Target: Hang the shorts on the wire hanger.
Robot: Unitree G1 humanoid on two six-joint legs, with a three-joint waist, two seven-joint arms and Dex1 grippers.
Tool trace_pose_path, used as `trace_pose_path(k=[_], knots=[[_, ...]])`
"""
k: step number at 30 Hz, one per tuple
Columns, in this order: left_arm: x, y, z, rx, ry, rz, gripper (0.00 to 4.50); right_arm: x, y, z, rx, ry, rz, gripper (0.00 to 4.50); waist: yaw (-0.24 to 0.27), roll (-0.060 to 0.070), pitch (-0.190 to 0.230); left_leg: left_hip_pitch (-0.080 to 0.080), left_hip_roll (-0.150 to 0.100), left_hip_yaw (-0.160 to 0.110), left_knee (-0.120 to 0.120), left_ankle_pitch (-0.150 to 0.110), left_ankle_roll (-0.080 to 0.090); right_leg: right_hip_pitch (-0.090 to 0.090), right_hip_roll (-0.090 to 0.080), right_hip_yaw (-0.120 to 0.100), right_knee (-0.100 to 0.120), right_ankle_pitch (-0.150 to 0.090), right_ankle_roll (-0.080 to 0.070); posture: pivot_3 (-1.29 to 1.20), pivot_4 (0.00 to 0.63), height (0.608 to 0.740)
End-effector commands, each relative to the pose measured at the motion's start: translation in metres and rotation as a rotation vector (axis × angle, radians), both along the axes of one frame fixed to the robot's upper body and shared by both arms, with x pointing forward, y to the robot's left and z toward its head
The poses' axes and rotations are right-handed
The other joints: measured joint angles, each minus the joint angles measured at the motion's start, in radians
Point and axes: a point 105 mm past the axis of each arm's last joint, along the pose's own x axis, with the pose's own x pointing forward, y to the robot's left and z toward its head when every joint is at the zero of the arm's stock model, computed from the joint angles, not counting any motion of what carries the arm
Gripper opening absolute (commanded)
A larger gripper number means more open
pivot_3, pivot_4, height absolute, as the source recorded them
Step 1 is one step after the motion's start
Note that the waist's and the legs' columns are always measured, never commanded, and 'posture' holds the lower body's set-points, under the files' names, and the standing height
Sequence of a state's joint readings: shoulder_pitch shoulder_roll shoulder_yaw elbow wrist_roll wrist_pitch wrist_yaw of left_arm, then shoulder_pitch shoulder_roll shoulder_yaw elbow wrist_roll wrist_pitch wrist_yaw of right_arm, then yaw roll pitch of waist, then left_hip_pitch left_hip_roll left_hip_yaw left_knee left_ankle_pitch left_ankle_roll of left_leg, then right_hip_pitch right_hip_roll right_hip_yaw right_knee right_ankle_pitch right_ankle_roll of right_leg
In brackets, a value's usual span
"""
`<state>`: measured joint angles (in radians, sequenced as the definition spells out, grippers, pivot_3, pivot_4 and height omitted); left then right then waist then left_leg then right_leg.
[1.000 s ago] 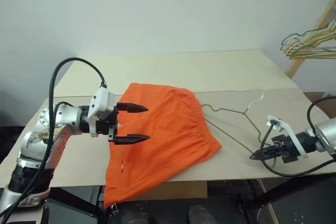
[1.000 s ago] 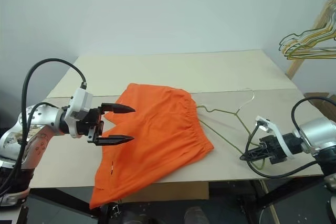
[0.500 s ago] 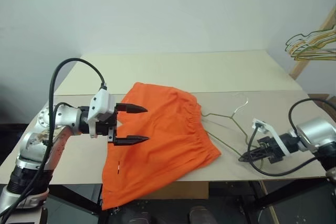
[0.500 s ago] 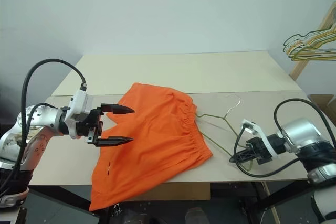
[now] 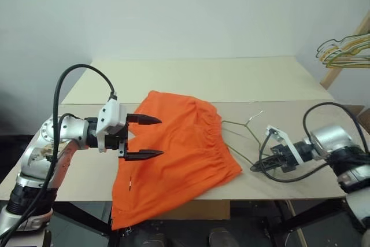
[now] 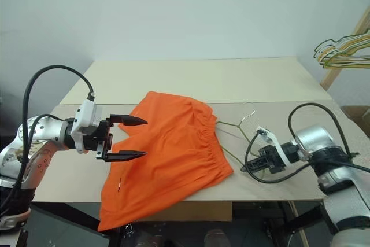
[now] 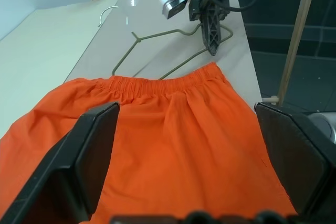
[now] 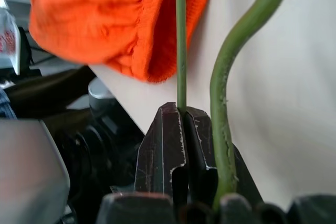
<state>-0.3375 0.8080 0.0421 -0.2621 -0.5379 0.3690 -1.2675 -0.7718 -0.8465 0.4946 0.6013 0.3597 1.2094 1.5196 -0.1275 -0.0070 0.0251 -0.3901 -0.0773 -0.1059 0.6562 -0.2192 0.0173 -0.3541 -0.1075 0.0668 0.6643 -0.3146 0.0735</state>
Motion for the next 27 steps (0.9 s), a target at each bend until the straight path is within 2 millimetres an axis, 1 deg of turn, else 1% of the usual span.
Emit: trace_pose_path(k=[1, 3, 8, 10, 12, 15, 19, 22, 25, 27], knots=[[-0.001, -0.001, 0.008, 0.009, -0.064, -0.006, 4.47, 0.01, 0.006, 0.006, 0.029, -0.02, -0.012, 0.0, 0.005, 0.0, 0.0, 0.0, 0.0, 0.0, 0.0, 0.0, 0.0, 0.0, 0.0, 0.0, 0.0, 0.0, 0.0, -0.06, 0.0, 0.74], [-0.002, 0.001, 0.008, 0.015, -0.072, 0.001, 4.47, 0.004, 0.009, 0.006, 0.062, 0.009, 0.012, 0.0, 0.008, 0.0, 0.0, -0.001, 0.0, 0.0, 0.0, 0.0, 0.0, -0.001, 0.0, 0.0, 0.0, 0.0, 0.0, -0.05, 0.0, 0.74], [-0.004, 0.004, 0.005, 0.021, -0.078, 0.015, 4.47, -0.017, 0.0, 0.005, 0.094, 0.055, 0.045, 0.0, 0.03, 0.0, 0.0, -0.003, -0.002, 0.0, 0.0, 0.0, 0.0, -0.003, -0.001, 0.0, 0.0, 0.0, 0.0, -0.04, 0.0, 0.74], [-0.005, 0.004, 0.003, 0.025, -0.081, 0.013, 4.47, -0.02, 0.0, 0.004, 0.095, 0.066, 0.06, 0.0, 0.035, 0.0, 0.0, -0.002, -0.001, 0.0, 0.001, 0.0, 0.0, -0.006, -0.001, 0.0, 0.0, 0.0, 0.0, -0.04, 0.0, 0.74], [-0.006, 0.004, 0.003, 0.027, -0.082, 0.013, 4.47, -0.019, 0.002, 0.003, 0.098, 0.072, 0.064, 0.0, 0.034, 0.0, 0.0, 0.001, -0.001, 0.0, 0.001, 0.0, 0.0, -0.003, -0.001, 0.0, 0.0, 0.0, 0.0, -0.03, 0.0, 0.74], [-0.006, 0.004, 0.003, 0.028, -0.086, 0.013, 4.47, -0.007, 0.005, -0.004, 0.083, 0.058, 0.034, 0.0, 0.032, 0.0, 0.0, 0.001, 0.0, 0.0, 0.001, 0.0, 0.0, -0.001, 0.001, 0.0, 0.0, 0.0, 0.0, -0.03, 0.0, 0.74], [-0.005, 0.006, 0.004, 0.034, -0.091, 0.015, 4.47, 0.013, 0.018, 0.001, 0.117, 0.022, 0.0, 0.0, 0.031, 0.0, 0.0, 0.001, 0.0, 0.0, 0.0, 0.0, 0.0, -0.001, 0.001, 0.0, 0.0, 0.001, -0.001, -0.03, 0.0, 0.74], [-0.005, 0.007, 0.005, 0.035, -0.093, 0.014, 4.47, 0.021, 0.025, 0.001, 0.126, 0.011, -0.006, 0.0, 0.033, 0.0, 0.0, 0.0, -0.001, 0.0, 0.0, 0.0, 0.0, -0.002, 0.001, 0.0, 0.0, 0.001, -0.001, -0.02, 0.0, 0.74], [-0.005, 0.007, 0.006, 0.037, -0.094, 0.015, 4.47, 0.029, 0.026, 0.0, 0.128, -0.012, -0.051, 0.0, 0.037, 0.0, 0.0, 0.0, -0.001, 0.0, 0.0, 0.0, 0.0, -0.004, 0.001, 0.0, 0.0, 0.001, -0.001, -0.02, 0.0, 0.74], [-0.006, 0.007, 0.005, 0.037, -0.089, 0.014, 4.47, 0.033, 0.025, 0.005, 0.15, -0.04, -0.07, 0.0, 0.041, 0.0, 0.001, 0.0, -0.001, 0.0, 0.001, 0.0, 0.0, -0.004, 0.001, 0.0, 0.0, 0.001, -0.001, -0.02, 0.0, 0.74]])
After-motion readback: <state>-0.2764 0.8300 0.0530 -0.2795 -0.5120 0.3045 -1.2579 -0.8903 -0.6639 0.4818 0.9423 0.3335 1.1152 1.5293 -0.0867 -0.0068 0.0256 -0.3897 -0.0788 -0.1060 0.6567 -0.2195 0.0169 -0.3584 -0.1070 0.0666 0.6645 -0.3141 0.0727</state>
